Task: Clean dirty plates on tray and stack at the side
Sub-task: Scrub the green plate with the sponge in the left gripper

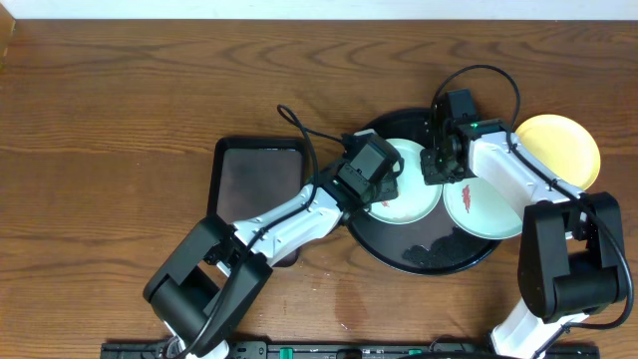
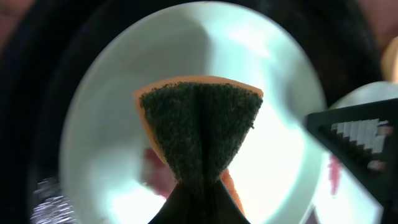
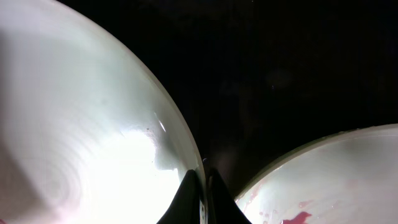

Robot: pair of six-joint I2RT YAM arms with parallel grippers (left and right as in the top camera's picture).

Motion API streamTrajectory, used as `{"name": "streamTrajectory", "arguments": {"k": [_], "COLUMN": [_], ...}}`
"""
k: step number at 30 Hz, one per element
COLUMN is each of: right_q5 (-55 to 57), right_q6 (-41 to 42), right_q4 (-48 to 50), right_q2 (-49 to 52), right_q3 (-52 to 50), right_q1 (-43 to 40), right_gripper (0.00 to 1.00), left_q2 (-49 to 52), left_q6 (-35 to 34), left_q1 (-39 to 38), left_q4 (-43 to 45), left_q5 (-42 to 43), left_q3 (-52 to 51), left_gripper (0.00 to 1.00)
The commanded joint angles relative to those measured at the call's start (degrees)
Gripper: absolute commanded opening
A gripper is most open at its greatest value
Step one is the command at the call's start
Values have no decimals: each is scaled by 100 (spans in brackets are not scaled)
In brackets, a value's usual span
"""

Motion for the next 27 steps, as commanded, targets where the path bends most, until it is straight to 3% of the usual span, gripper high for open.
{"name": "streamTrajectory", "arguments": {"k": [1, 10, 13, 19, 27], "right_q5": [20, 17, 17, 17, 17], "right_q6": [96, 96, 96, 96, 96], "right_q4": [22, 26, 28, 26, 24], "right_q2": [-94, -94, -94, -94, -94], "right_q3": [-9, -9, -9, -9, -9], "right_q1": [-79, -79, -79, -76, -79], "right_gripper": [1, 1, 1, 1, 1], "left_q2": [-433, -2081, -2310, -1945, -1027], "left_q6": [656, 1180, 1521, 1792, 1792], "left_q1": [221, 1172, 1574, 2345, 2806], "left_q4": [-295, -1906, -2415, -3130, -3283], "left_q5": [-177, -1521, -1591, -1648, -1064], "left_q3": [-24, -24, -24, -26, -26], "left_gripper": [8, 8, 8, 7, 8]}}
